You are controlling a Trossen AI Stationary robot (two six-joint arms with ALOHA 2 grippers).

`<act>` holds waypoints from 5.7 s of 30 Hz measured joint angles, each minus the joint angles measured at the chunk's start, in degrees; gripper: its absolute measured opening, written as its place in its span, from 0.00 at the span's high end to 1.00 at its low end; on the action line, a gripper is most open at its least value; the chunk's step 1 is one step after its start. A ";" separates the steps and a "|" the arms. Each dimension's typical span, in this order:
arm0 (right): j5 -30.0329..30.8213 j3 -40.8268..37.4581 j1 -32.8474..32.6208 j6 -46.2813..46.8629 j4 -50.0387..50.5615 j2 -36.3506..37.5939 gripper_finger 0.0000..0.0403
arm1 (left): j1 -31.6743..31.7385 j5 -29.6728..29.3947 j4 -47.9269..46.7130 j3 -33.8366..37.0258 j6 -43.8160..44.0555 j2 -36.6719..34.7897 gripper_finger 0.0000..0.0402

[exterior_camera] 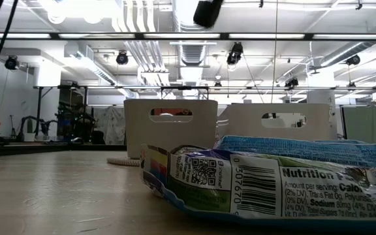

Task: Pick and place Granola Bars by type
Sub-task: Put the blue granola bar into the transparent bin

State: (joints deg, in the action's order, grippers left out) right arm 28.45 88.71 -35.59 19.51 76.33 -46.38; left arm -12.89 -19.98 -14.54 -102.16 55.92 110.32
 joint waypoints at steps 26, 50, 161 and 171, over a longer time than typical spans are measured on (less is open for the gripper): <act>-0.24 0.00 -0.02 2.02 -8.37 -8.03 0.98 | -6.17 -1.60 -25.26 -3.14 -33.85 -16.59 1.00; -3.61 0.00 -0.07 4.14 -23.28 -21.19 0.98 | -2.75 1.93 -24.60 16.12 -41.10 -39.38 1.00; -36.04 33.76 3.75 19.93 -12.12 -88.10 0.37 | -3.01 4.25 -16.46 39.73 -41.09 -59.56 1.00; -35.91 33.07 4.00 20.22 -13.58 -91.23 0.38 | -2.97 4.25 -16.46 39.73 -40.78 -59.56 1.00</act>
State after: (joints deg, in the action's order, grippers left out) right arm -7.46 121.78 -31.59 39.73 62.75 -137.61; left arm -15.86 -15.73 -31.01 -62.43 15.14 50.76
